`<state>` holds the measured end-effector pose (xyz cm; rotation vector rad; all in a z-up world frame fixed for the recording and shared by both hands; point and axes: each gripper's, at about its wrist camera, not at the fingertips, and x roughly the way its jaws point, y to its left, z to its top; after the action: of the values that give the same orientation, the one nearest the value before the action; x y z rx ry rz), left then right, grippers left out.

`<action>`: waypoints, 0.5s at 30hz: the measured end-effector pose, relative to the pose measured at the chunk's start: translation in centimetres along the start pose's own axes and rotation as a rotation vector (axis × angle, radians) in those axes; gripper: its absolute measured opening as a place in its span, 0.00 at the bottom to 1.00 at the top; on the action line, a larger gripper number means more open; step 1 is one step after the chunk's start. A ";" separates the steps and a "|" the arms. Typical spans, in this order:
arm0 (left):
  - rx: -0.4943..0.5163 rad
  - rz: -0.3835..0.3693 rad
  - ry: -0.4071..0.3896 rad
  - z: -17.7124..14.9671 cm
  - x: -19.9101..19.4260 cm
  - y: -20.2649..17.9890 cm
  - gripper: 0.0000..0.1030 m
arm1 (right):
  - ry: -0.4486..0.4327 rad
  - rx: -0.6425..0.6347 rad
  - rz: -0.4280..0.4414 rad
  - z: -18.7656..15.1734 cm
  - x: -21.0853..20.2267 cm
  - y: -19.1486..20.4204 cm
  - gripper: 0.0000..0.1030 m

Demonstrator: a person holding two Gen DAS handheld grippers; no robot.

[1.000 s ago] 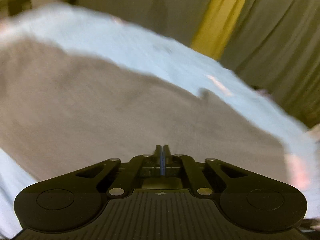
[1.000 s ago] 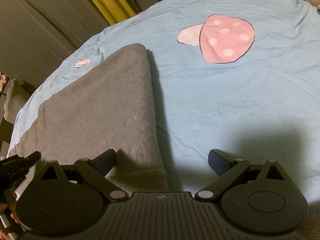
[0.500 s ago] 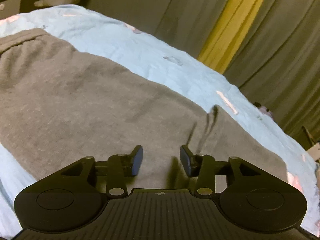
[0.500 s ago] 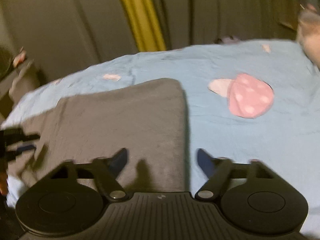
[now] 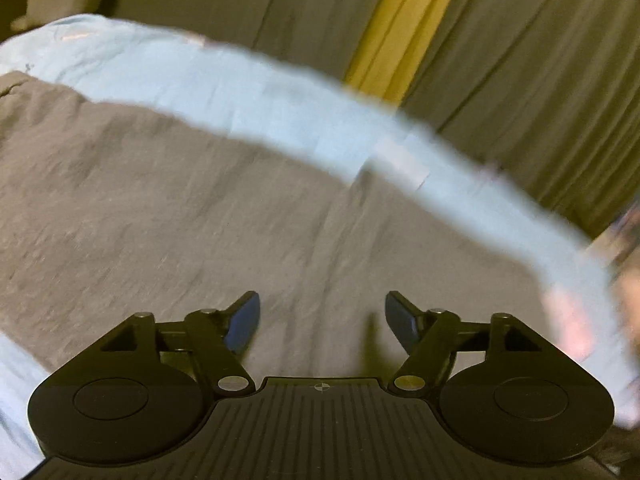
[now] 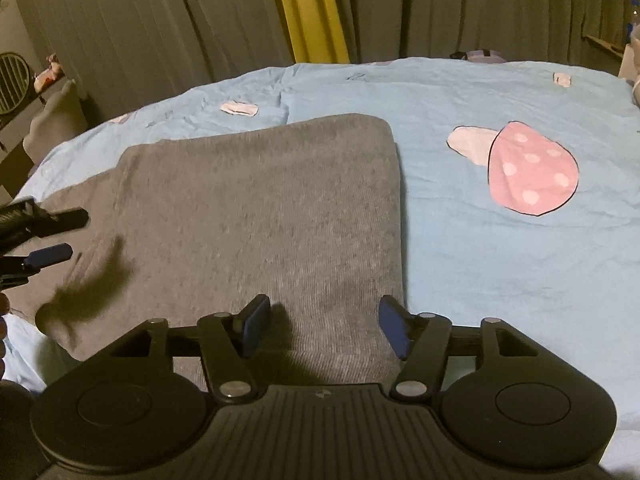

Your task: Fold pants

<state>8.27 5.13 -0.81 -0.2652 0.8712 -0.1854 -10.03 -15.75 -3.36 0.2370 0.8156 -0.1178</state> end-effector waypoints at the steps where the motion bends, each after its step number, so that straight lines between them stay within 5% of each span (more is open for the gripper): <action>1: 0.020 0.044 0.043 -0.2 0.9 -0.1 0.64 | 0.007 -0.001 -0.007 0.0 0.2 0.1 0.79; 4: 0.001 0.057 -0.020 0.0 -0.1 -0.1 0.60 | 0.050 0.036 -0.019 0.1 0.9 -0.3 0.83; 7: -0.085 0.075 -0.172 0.4 -2.6 1.4 0.67 | 0.056 0.093 -0.016 0.1 0.9 -1.0 0.87; 10: -0.296 0.101 -0.235 0.9 -3.8 5.0 0.85 | 0.079 0.107 -0.025 0.1 1.3 -1.2 0.94; 15: -0.641 0.043 -0.300 0.3 -6.4 13.8 0.85 | 0.095 0.119 -0.028 -0.1 1.4 -1.4 0.96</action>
<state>5.21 19.99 -0.18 -0.8494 0.6159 0.1800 -9.41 -17.14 -4.70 0.3454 0.9075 -0.1829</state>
